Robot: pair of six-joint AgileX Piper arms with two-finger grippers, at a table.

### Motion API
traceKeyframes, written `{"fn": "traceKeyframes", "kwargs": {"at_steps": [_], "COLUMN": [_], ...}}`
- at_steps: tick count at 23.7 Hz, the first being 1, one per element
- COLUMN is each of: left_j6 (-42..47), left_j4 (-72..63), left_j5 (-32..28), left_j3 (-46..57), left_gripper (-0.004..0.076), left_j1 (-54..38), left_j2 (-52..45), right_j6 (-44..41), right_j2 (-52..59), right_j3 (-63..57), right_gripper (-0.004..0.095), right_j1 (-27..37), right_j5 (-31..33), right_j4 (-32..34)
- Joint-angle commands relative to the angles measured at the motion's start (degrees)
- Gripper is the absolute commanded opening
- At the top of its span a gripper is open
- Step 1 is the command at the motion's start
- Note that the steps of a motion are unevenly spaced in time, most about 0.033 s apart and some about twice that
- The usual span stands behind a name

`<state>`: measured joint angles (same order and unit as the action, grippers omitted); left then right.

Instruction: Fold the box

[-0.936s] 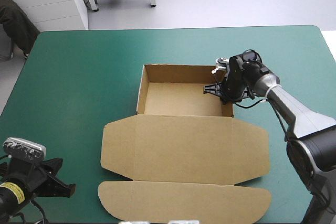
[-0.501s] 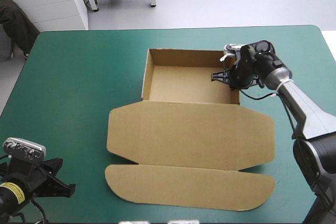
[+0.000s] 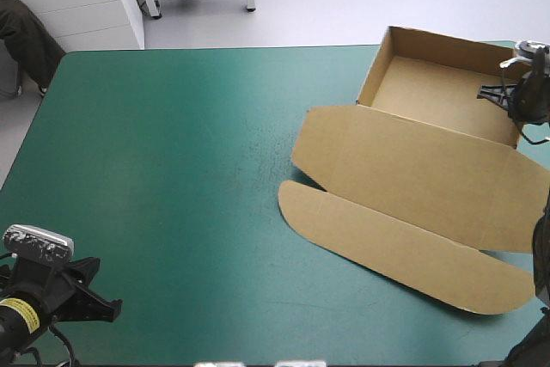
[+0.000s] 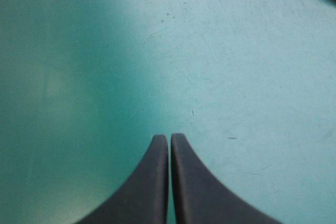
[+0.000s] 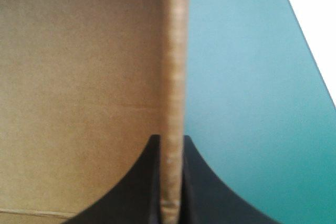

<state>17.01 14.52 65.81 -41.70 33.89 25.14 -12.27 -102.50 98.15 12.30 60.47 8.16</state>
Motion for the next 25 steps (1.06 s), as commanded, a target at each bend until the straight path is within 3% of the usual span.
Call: {"fn": "traceKeyframes", "kwargs": {"at_steps": [1, 6, 8, 10, 13, 15, 21, 25], "left_j6": [0.5, 0.5, 0.5, 0.5, 0.5, 0.5, 0.5, 0.5], "left_j4": [0.9, 0.9, 0.9, 1.0, 1.1, 1.1, 1.1, 1.1], "left_j5": [-3.2, -3.1, -3.3, -3.5, -3.5, -4.1, -4.3, -4.8], "left_j3": [-1.3, -1.3, -1.3, -1.3, -1.3, -1.3, -1.3, -1.3], "left_gripper": [-0.0004, -0.0004, -0.0004, -0.0004, -0.0004, -0.0004, -0.0004, -0.0004], "left_j1": [0.3, 0.3, 0.3, 0.3, 0.3, 0.3, 0.3, 0.3], "left_j2": [0.5, 0.5, 0.5, 0.5, 0.5, 0.5, 0.5, 0.5], "right_j6": [0.5, 1.6, 2.7, 2.7, 3.1, 3.4, 3.7, 2.7], "right_j2": [1.3, -1.2, -1.9, -2.5, -2.9, -2.6, 2.1, 7.0], "right_j3": [1.9, 1.9, 1.9, 1.9, 1.9, 1.9, 2.0, 2.0], "right_gripper": [-0.002, -0.0009, 0.0037, 0.0183, 0.0583, 0.0708, 0.0591, 0.0378], "right_j1": [5.3, 10.9, 12.3, 13.0, 13.0, 13.0, 13.0, 13.0], "right_j5": [-6.1, -8.3, -8.2, -8.1, -8.5, -9.8, -10.0, -9.8], "right_j4": [0.8, 0.3, 0.4, 0.3, 0.3, 0.4, 4.6, 6.5]}}
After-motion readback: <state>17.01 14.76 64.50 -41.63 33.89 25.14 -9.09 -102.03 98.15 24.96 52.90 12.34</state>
